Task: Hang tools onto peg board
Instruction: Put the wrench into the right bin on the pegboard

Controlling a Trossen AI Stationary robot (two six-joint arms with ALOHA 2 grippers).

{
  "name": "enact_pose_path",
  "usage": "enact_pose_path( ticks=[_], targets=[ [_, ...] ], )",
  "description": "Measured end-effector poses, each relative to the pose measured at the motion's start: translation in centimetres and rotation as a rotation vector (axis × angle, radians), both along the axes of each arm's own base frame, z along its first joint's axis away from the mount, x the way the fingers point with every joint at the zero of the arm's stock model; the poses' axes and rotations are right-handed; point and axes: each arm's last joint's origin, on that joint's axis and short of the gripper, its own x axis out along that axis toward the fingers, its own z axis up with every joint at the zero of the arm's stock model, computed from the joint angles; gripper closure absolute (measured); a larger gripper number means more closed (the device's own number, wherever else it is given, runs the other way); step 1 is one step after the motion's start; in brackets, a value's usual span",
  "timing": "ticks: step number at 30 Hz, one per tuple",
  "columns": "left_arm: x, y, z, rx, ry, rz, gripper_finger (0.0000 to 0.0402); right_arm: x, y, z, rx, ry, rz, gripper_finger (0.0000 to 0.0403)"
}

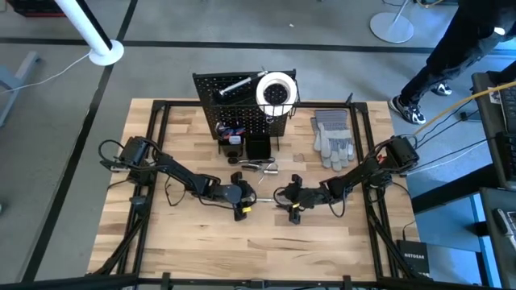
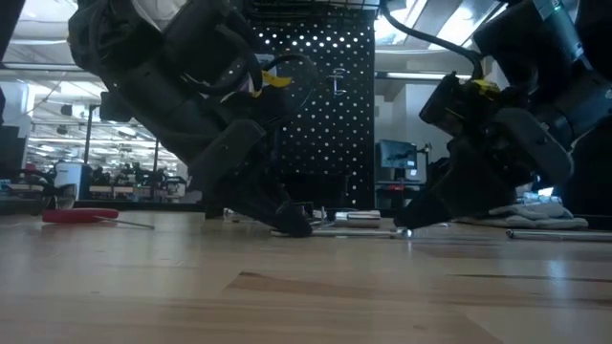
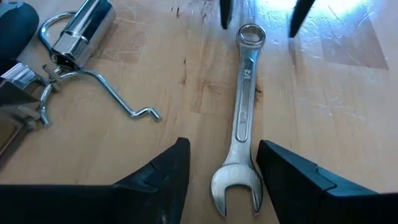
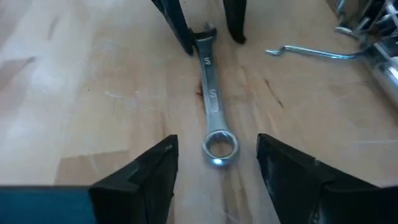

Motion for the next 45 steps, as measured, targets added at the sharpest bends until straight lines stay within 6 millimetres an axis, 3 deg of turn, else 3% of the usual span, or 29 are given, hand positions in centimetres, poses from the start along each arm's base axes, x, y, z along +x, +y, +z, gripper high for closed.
enact_pose_path(
  ticks=[7,17,23,27,35,38,42,45],
  targets=[
    [0.0,-0.1,-0.3,-0.001,0.008,0.0,0.0244,0.4,0.1,1.2,-0.038,-0.065,0.033,0.024],
    [0.0,-0.1,-0.3,0.004,0.008,-0.006,0.0245,-0.1,0.0,0.3,-0.073,0.042,0.042,0.0392],
    [0.1,-0.1,-0.2,0.009,-0.016,-0.019,0.0245,0.1,0.0,-0.5,-0.081,0.053,0.036,0.0382],
    [0.1,-0.1,-0.2,0.009,-0.017,-0.02,0.0245,0.2,0.0,-1.3,-0.071,0.065,0.026,0.0397],
    [0.1,-0.1,-0.2,0.009,-0.013,-0.019,0.0246,0.2,0.0,-1.5,-0.066,0.073,0.03,0.0398],
    [0.1,-0.1,-0.2,0.008,-0.013,-0.022,0.0263,0.2,0.0,-1.5,-0.066,0.074,0.031,0.0398],
    [0.2,-0.1,-0.2,0.002,-0.015,-0.023,0.0315,0.1,0.0,-1.5,-0.065,0.075,0.032,0.0396],
    [0.2,-0.1,-0.2,0.002,-0.014,-0.023,0.0315,0.1,0.0,-1.5,-0.065,0.075,0.032,0.04]
  ],
)
